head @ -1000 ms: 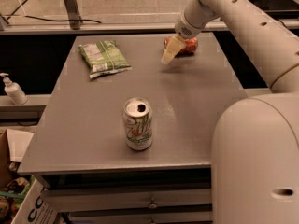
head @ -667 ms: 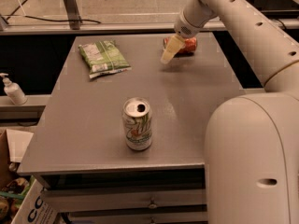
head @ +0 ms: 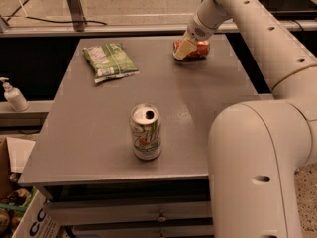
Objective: Place coke can upright
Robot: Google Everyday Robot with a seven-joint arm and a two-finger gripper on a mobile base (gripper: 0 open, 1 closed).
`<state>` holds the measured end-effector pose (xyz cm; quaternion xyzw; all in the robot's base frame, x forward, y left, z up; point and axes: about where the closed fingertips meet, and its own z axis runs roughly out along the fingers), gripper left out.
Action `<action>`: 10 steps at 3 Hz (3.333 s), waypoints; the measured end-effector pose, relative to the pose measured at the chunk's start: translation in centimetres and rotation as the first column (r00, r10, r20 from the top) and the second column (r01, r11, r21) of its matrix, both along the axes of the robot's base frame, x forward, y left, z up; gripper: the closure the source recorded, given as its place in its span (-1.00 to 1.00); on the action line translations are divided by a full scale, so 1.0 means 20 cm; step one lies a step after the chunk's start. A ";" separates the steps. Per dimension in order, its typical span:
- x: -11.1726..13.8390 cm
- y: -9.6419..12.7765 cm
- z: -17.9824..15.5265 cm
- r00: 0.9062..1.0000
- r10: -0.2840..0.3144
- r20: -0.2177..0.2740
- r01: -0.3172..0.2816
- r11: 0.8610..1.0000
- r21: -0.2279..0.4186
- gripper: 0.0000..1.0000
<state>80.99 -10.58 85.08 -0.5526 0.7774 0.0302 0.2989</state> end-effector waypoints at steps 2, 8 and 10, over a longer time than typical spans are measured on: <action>-0.04 -0.10 -0.02 0.999 -0.022 -0.029 0.022 1.000 0.001 0.76; -0.71 -0.04 0.31 0.964 0.263 0.031 -0.250 0.866 0.434 1.00; -0.86 -0.14 0.38 0.962 0.268 0.051 -0.217 0.636 0.741 1.00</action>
Offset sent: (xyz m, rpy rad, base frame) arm -0.0194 -0.0372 0.0014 -0.0042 0.0366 -0.0320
